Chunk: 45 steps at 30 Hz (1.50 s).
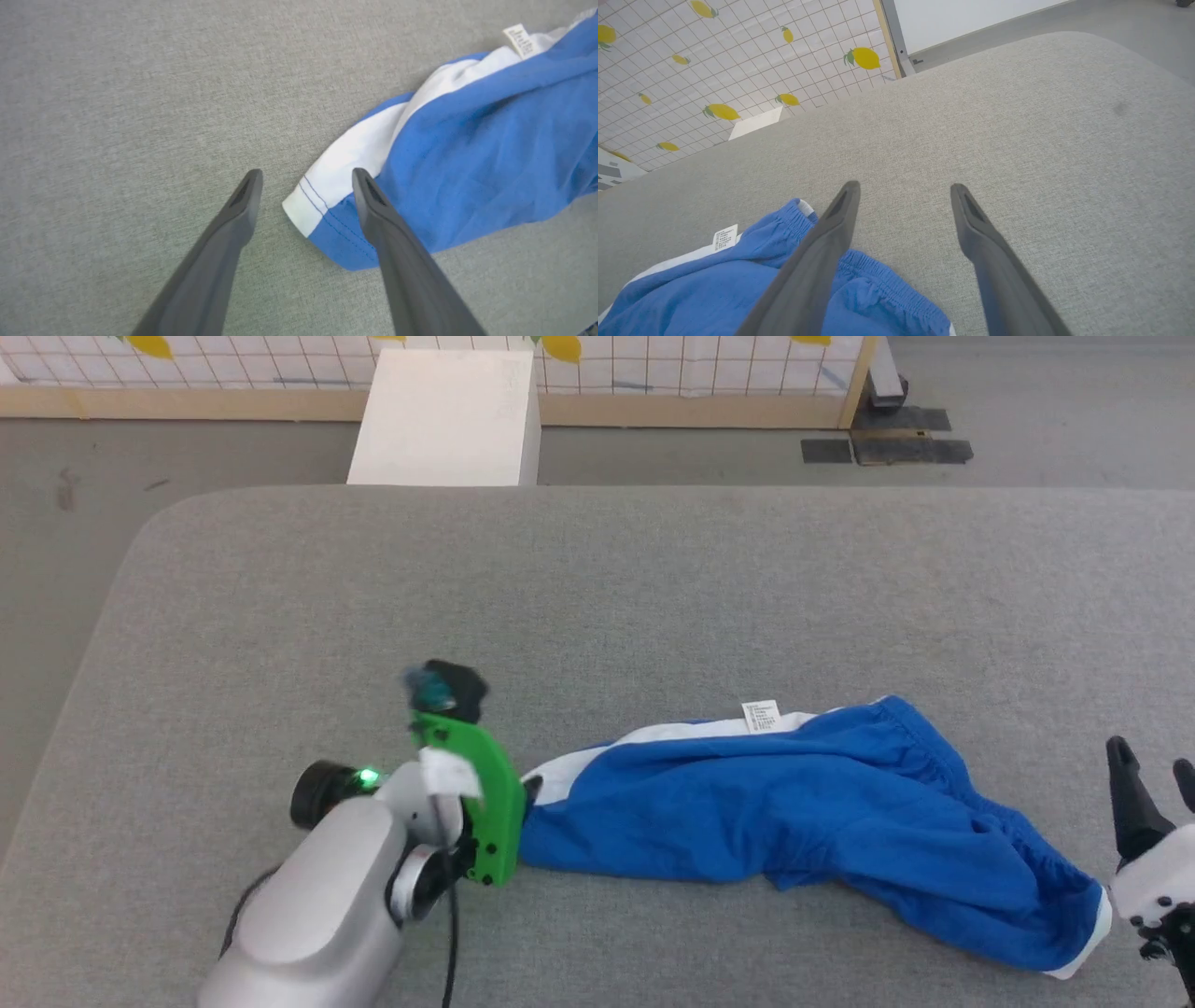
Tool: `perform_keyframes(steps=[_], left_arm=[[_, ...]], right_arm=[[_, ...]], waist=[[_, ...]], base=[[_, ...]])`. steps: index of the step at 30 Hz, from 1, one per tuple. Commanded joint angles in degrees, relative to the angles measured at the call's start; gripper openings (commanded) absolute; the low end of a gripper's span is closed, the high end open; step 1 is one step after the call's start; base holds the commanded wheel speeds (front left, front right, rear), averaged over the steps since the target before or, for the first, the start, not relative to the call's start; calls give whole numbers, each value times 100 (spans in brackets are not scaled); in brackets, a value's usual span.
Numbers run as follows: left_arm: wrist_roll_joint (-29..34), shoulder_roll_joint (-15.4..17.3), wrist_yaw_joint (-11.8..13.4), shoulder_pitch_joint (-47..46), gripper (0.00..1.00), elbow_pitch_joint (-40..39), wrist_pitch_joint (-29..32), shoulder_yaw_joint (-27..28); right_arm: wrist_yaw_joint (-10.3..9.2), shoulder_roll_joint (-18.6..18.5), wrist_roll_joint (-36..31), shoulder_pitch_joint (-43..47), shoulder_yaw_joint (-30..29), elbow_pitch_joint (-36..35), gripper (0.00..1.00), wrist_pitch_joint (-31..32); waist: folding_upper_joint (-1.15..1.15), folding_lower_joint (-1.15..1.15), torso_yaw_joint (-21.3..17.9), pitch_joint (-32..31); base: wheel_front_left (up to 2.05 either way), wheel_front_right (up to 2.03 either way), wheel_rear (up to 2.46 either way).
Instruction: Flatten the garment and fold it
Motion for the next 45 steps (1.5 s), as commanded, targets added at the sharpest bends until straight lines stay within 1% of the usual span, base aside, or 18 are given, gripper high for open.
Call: perform_keyframes(steps=[1,2,4,6,10,11,12,16,21,24,25,27,28,32,33,37,41,45], left_arm=[[74,8,28,-185,100,71,356,-127],[98,27,17,-279,100,120,658,-229],[153,72,-48,-414,100,160,1071,-403],[296,147,-31,-529,100,188,1247,-523],[303,169,-58,-534,100,260,1409,-617],[293,170,-57,-518,78,271,1431,-627],[234,158,-67,-484,0,277,1460,-615],[32,147,-103,-389,0,186,1507,-537],[-139,127,-48,-304,0,-112,1281,-351],[-249,133,19,-211,0,-414,1054,-179],[-312,177,103,-66,0,-762,866,-45],[-345,222,152,67,0,-1018,788,11],[-378,272,216,257,0,-1381,729,43],[-402,285,250,383,0,-1687,715,22],[-407,277,250,393,0,-1737,709,14],[-405,269,241,370,0,-1829,689,-5],[-396,264,235,312,0,-1895,639,6],[-385,266,241,282,0,-1953,616,2]], right_arm=[[-8,0,4,-112,57,0,100,-11],[-8,0,12,-128,100,16,100,-22],[-8,0,8,-134,131,43,100,-44],[-8,0,10,-144,114,59,100,-78],[-8,0,33,-142,97,110,100,-145],[-8,0,37,-139,96,121,100,-158],[-8,0,32,-139,92,132,100,-174],[-8,0,33,-146,86,179,100,-214],[-8,0,-25,-189,138,229,100,-207],[-8,0,-99,-258,239,217,100,-139],[-8,0,-228,-452,412,174,100,-13],[-8,0,-353,-672,604,156,100,142],[-8,-7,-614,-1113,965,198,100,465],[-8,-109,-844,-1684,1507,420,100,1018],[-8,-192,-925,-1816,1683,518,100,1219],[-8,-387,-1192,-2179,2033,839,100,1963],[-8,-454,-1443,-2312,2151,996,100,2646],[-8,-499,-1375,-2255,2373,1008,100,3141]], waist=[[0,0,-80,90],[0,0,-118,127],[0,0,-172,195],[0,0,-219,290],[0,0,-295,420],[0,0,-303,438],[0,0,-310,460],[0,0,-292,488],[0,0,-192,431],[0,0,-134,397],[0,0,-84,414],[0,0,-54,466],[0,0,19,598],[0,0,129,820],[0,0,162,872],[0,0,251,1042],[0,0,299,1126],[0,0,305,1155]], base=[[0,0,0],[0,0,0],[0,0,0],[0,0,0],[0,0,0],[0,0,0],[0,0,0],[0,0,0],[0,0,0],[0,0,0],[0,0,0],[0,0,0],[0,0,0],[0,0,0],[0,0,0],[0,0,0],[0,0,0],[0,0,0]])
